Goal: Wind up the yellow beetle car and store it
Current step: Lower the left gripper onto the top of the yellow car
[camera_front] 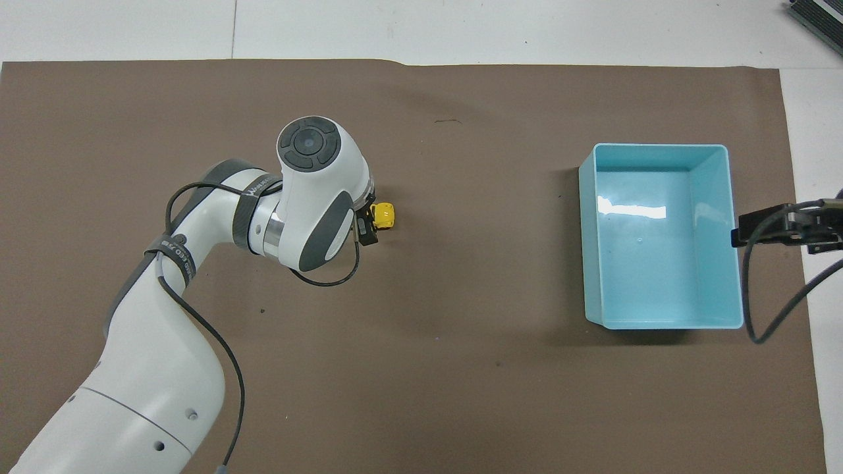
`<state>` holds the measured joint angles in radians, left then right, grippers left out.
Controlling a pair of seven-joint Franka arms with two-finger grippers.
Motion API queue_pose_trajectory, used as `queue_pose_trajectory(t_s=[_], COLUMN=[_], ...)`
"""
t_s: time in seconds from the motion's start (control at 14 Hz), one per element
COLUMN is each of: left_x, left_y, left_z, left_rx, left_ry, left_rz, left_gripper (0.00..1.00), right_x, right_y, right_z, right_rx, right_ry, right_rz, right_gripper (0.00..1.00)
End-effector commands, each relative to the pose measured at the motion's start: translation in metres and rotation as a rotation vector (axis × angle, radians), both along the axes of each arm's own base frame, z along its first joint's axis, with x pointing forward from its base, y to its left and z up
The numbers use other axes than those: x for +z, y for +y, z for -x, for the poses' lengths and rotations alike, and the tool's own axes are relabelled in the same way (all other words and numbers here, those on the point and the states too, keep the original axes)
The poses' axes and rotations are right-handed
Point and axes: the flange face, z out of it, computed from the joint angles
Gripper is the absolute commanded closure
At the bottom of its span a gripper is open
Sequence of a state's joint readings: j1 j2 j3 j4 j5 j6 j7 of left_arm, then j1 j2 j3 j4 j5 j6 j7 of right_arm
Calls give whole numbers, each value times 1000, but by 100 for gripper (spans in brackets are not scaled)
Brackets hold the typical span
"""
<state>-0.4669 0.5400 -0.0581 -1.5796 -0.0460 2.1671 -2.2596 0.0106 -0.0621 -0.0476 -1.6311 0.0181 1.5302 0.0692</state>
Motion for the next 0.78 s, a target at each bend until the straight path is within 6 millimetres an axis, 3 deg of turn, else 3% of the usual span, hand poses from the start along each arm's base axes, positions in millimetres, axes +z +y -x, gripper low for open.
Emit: queue_pose_trajectory(t_s=[0.0,0.21,0.29,0.43,0.5,0.71], left_x=[-10,-16,-16,-16,-16,-16], left_y=[-5,-6,-6,-6,-6,-4], left_z=[5,14,14,14,14,13], left_rx=[4,-6,-6,-20,-41,-91], left_ry=[2,16,16,17,16,13], left_rz=[-8,-17,-17,-21,-21,-18], left_gripper=[0,0,17,77,92,100], right_x=[2,2,2,3,3,3], right_y=[1,1,1,1,1,1], right_z=[-2,-2,-2,-1,-1,-1], right_rx=[-12,-10,-10,-10,-10,-10], right_ry=[2,2,2,1,1,1], right_rz=[-12,-12,-12,-12,-12,-12], right_gripper=[0,0,0,0,0,0])
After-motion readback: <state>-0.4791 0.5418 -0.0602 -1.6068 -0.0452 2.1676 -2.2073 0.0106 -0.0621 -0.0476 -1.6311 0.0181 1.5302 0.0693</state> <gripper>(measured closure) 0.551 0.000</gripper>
